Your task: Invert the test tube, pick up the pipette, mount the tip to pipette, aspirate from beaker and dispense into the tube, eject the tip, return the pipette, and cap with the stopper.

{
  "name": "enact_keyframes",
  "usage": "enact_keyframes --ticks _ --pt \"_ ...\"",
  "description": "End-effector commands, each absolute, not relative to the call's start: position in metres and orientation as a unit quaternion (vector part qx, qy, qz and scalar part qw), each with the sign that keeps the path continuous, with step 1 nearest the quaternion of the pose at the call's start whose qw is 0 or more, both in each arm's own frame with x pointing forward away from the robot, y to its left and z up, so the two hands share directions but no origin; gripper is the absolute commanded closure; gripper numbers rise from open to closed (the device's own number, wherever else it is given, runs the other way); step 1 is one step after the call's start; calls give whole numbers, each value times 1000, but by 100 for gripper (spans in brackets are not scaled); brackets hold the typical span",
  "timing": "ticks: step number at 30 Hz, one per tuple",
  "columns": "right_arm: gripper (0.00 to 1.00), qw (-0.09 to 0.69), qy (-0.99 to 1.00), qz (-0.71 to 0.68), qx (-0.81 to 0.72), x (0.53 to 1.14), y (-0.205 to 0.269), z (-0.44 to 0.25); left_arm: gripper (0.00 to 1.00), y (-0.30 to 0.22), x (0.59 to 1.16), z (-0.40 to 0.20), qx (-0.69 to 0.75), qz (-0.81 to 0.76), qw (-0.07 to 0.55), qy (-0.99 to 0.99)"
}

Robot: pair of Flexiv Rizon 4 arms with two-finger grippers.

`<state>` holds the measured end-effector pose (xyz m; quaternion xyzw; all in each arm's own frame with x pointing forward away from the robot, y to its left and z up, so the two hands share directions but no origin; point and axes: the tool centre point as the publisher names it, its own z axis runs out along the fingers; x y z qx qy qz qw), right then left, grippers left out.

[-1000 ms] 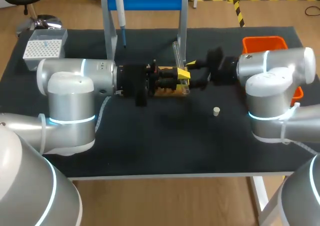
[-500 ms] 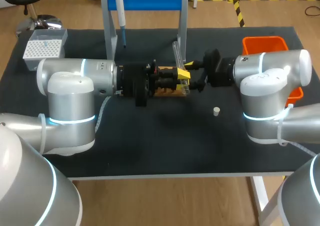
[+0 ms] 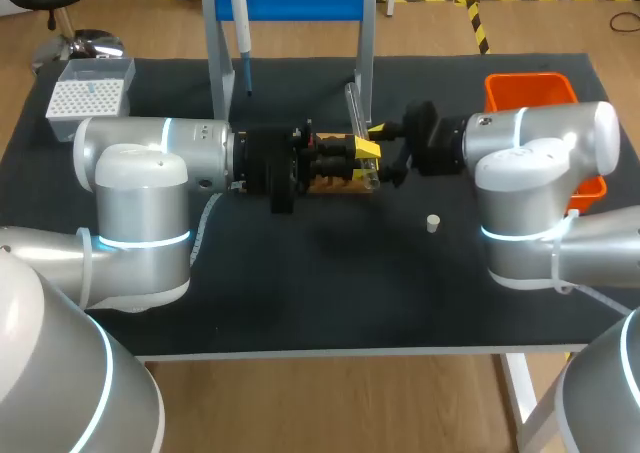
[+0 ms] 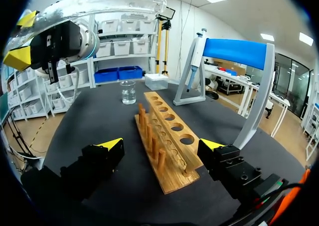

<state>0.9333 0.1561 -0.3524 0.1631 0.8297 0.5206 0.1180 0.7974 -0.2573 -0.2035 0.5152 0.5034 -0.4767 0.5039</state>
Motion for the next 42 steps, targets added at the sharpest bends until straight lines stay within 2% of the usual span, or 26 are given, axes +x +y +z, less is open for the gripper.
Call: enact_keyframes --ticks 1,42 --pt "0 119 830 520 163 933 157 -353 100 -257 798 -203 517 -477 503 503" --pt "0 122 829 520 162 930 158 -355 100 -257 798 -203 517 -477 503 503"
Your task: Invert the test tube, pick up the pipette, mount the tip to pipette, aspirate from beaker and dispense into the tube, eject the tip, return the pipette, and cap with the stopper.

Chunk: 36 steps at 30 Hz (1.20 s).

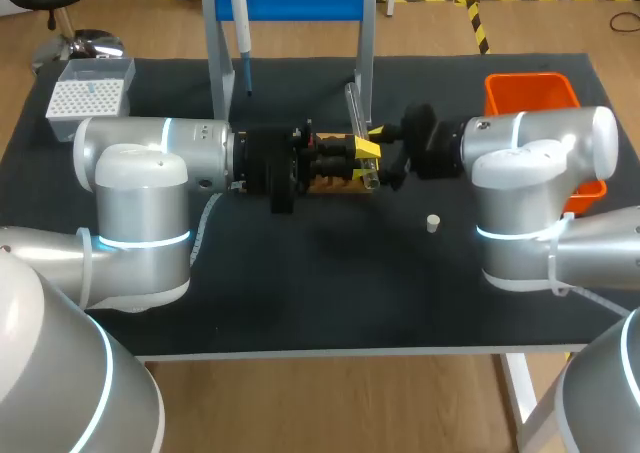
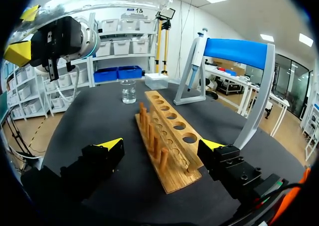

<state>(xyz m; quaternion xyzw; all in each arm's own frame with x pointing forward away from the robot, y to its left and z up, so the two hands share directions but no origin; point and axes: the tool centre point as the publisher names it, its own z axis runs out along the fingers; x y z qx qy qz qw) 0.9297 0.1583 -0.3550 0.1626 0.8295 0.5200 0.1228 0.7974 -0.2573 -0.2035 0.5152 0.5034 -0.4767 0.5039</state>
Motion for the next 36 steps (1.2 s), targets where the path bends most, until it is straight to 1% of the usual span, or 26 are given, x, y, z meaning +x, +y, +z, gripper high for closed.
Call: enact_keyframes --ticks 1,3,8,13,19,22,27,32,36 --pt "0 122 829 520 162 930 158 -355 100 -257 798 -203 517 -477 503 503" --pt "0 122 829 520 162 930 158 -355 100 -257 798 -203 517 -477 503 503" --pt "0 122 829 520 162 930 158 -355 100 -256 802 -189 509 -506 455 526" --pt "0 122 829 520 162 930 158 -355 100 -256 808 -173 469 -543 415 559" --pt "0 122 829 520 162 930 158 -355 100 -250 826 -159 364 -610 356 607" --pt "0 122 829 520 162 930 158 -355 100 -249 834 -159 312 -633 309 638" --pt "0 122 829 520 162 930 158 -355 100 -250 846 -161 234 -674 258 651" --pt "0 122 829 520 162 930 158 -355 100 -241 864 -166 150 -689 229 671" --pt "0 122 829 520 162 930 158 -355 100 -232 879 -163 110 -689 210 685"
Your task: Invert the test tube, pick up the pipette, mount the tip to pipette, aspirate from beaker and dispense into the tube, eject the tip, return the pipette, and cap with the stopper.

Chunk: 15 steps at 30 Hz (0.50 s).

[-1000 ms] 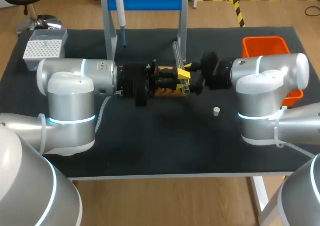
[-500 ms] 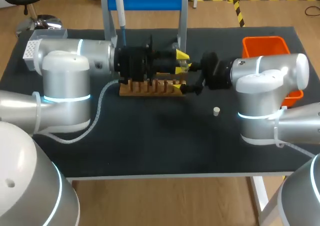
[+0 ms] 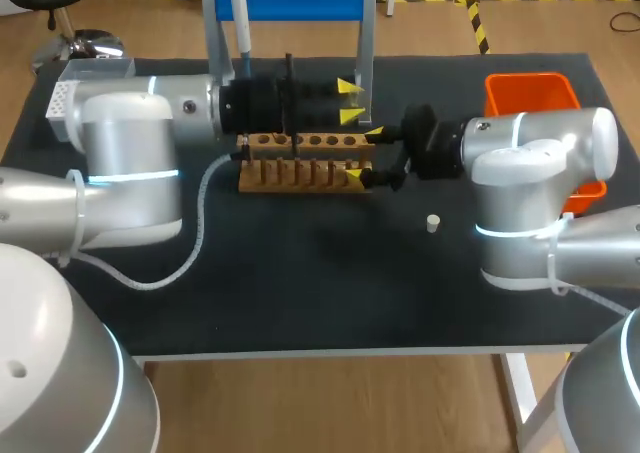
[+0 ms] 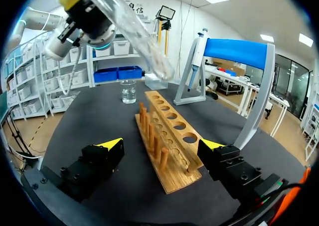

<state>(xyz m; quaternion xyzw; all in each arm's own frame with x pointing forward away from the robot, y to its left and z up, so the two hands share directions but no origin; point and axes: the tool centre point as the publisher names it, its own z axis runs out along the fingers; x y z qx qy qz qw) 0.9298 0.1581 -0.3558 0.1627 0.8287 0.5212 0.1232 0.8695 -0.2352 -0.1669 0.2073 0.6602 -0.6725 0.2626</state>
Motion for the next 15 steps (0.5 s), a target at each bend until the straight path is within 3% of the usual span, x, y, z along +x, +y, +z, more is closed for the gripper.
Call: enact_keyframes --ticks 1,15 --pt "0 122 829 520 162 930 158 -355 100 -230 882 -162 100 -690 202 688" --pt "0 122 829 520 162 930 158 -355 100 -226 939 -150 18 -698 109 708"
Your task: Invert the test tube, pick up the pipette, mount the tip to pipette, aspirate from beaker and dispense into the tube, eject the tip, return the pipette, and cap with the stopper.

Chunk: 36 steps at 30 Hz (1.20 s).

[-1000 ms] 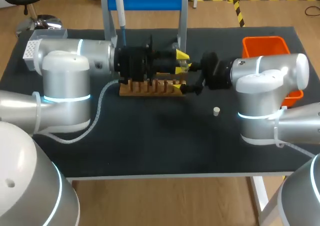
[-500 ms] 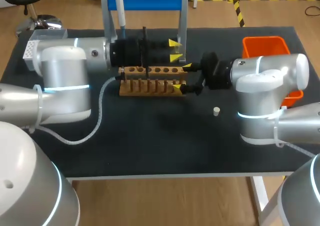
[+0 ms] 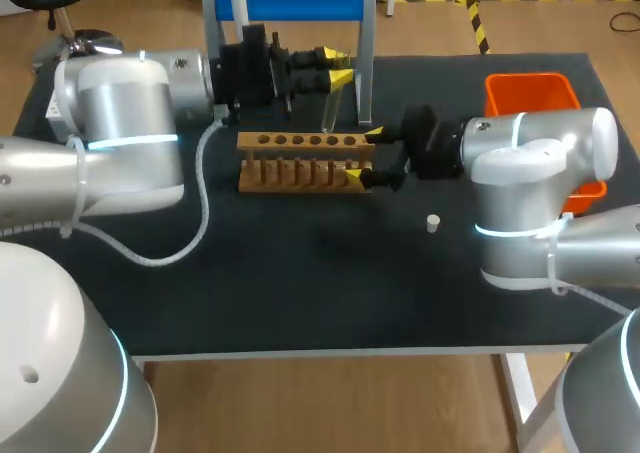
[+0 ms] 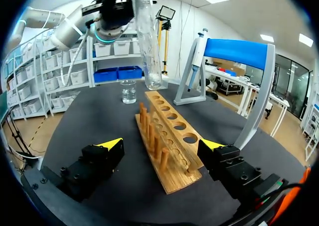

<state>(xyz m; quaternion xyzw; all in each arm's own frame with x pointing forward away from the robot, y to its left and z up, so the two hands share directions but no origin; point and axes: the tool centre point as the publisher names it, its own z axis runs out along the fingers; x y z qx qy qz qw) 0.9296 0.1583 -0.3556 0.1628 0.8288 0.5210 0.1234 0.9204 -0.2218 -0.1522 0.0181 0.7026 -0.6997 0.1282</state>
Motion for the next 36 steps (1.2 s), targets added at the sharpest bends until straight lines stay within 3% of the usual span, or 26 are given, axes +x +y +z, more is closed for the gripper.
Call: enact_keyframes --ticks 1,36 --pt "0 122 829 520 162 930 158 -355 100 -226 943 -151 10 -700 107 706" --pt "0 122 829 520 162 930 158 -355 100 -222 963 -145 2 -703 108 703"
